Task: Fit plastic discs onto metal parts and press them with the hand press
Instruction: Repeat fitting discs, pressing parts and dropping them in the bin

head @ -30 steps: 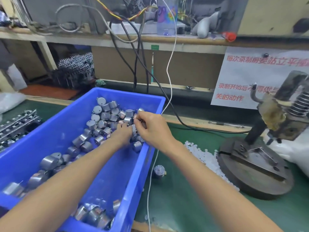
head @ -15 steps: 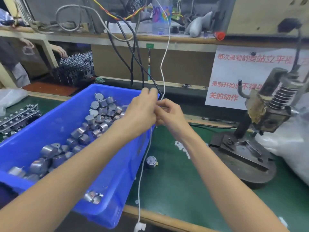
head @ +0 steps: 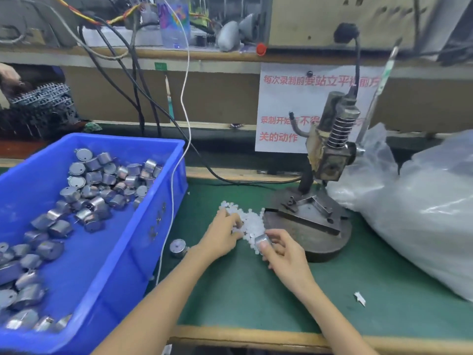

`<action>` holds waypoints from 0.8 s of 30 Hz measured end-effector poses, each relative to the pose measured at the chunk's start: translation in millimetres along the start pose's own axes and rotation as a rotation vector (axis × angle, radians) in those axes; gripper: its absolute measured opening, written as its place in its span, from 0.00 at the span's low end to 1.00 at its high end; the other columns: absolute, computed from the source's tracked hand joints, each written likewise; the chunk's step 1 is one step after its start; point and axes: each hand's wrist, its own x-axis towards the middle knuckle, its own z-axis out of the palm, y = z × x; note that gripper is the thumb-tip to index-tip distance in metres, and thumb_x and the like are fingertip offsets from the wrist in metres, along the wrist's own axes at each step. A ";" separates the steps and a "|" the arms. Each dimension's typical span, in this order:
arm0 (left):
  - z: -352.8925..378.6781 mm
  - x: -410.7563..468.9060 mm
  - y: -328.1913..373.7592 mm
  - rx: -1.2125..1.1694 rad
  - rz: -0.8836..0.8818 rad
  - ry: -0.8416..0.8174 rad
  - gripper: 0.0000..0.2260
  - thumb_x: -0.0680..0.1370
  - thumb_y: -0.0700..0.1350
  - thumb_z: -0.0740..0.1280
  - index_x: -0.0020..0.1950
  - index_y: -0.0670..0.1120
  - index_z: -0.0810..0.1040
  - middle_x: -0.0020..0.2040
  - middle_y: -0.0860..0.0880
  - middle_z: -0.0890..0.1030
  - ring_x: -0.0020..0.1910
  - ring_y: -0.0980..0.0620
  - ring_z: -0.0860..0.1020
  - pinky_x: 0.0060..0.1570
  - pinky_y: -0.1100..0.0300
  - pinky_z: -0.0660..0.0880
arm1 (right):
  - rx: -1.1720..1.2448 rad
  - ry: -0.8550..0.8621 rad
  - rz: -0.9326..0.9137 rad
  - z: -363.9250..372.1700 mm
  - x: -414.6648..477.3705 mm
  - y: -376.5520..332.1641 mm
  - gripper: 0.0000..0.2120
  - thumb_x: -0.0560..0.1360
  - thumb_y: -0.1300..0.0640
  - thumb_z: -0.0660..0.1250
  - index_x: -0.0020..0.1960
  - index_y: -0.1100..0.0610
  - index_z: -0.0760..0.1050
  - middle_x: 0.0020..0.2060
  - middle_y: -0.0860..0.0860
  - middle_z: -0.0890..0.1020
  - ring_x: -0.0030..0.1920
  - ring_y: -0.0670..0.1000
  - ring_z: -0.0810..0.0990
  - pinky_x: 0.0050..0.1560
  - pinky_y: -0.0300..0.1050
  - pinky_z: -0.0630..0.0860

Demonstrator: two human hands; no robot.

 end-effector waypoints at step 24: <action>43.7 -72.2 -7.4 -0.220 0.201 0.294 0.05 0.71 0.46 0.74 0.45 0.52 0.83 0.46 0.56 0.72 0.50 0.58 0.66 0.52 0.64 0.59 | -0.012 -0.051 -0.096 -0.3 -20.2 16.8 0.03 0.77 0.51 0.65 0.49 0.49 0.74 0.35 0.50 0.80 0.32 0.42 0.74 0.37 0.41 0.74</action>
